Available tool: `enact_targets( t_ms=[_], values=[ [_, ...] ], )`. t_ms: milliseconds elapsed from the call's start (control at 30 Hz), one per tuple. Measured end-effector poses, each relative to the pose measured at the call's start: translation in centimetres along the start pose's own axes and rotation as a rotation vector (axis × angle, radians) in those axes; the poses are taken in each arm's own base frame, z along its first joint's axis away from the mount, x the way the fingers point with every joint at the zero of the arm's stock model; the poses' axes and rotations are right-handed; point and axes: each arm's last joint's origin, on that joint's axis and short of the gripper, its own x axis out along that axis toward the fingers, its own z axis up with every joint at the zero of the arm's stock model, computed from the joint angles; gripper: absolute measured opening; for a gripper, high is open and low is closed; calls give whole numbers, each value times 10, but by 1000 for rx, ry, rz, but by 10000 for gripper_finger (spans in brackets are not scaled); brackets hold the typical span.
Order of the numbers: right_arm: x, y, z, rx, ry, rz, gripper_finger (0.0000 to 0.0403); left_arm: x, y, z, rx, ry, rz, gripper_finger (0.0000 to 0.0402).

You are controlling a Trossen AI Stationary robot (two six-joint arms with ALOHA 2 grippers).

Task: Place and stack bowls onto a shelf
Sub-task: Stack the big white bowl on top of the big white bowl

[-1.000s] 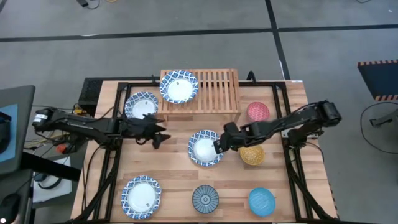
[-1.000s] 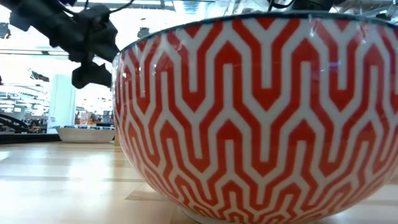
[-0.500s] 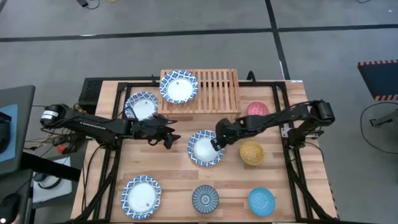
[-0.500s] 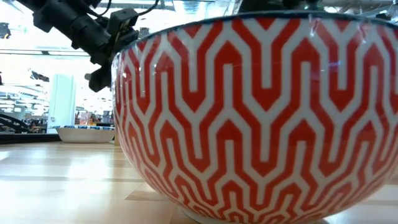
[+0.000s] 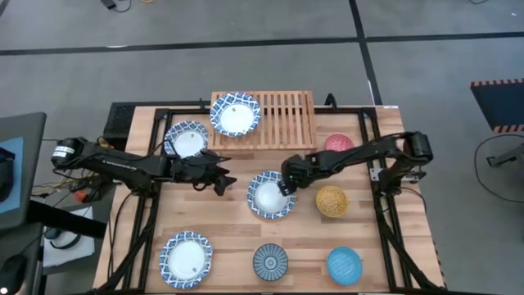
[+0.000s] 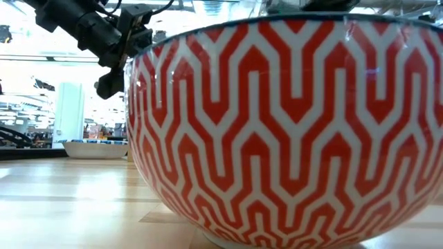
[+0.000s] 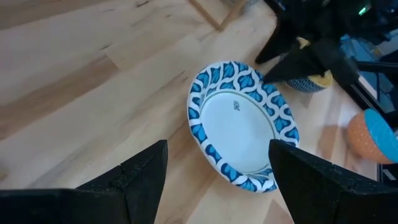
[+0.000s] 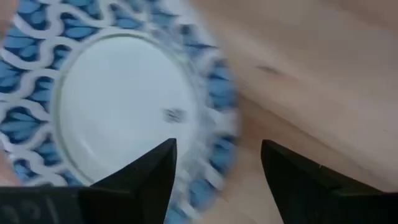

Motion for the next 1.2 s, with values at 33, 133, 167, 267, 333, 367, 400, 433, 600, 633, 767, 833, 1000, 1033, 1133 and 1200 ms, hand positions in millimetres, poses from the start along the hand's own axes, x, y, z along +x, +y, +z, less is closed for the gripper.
enact_targets(
  t_ms=[33,133,167,267,333,367,400,433,600,633,767,833,1000,1033,1133,1200],
  values=[
    [3,0,0,-4,12,4,259,0,0,0,-5,0,0,263],
    [14,0,0,16,31,-13,254,0,0,0,-11,0,0,263],
    [16,-2,1,22,38,-25,251,0,0,0,-12,2,3,263],
    [26,-7,0,26,72,-69,235,0,1,-1,-19,12,13,263],
    [26,-5,1,18,80,-43,212,-1,2,-2,-18,19,20,263],
    [25,-4,0,6,87,-35,195,-1,2,-2,-19,17,19,263],
    [25,-2,0,3,92,-23,175,-1,2,-1,-19,15,18,263],
    [22,0,1,0,98,-5,152,-1,2,-1,-18,17,20,263],
    [-4,9,7,-46,80,78,27,-1,2,-2,-27,23,20,263],
    [-12,12,9,-65,70,95,21,-1,2,-1,-37,27,18,263],
    [-58,28,23,-90,13,227,35,-13,-14,13,-79,62,-23,263],
    [-86,35,36,-106,-44,303,40,-29,-28,26,-48,65,-53,258],
    [-139,43,79,-155,-220,403,21,-77,-61,63,106,-2,-46,232],
    [-148,44,90,-169,-262,416,21,-88,-67,73,128,-42,-40,227],
    [-166,44,125,-179,-385,422,23,-112,-73,90,198,-125,47,214],
    [-170,42,150,-174,-452,390,31,-127,-76,102,215,-211,87,207]
  ],
)
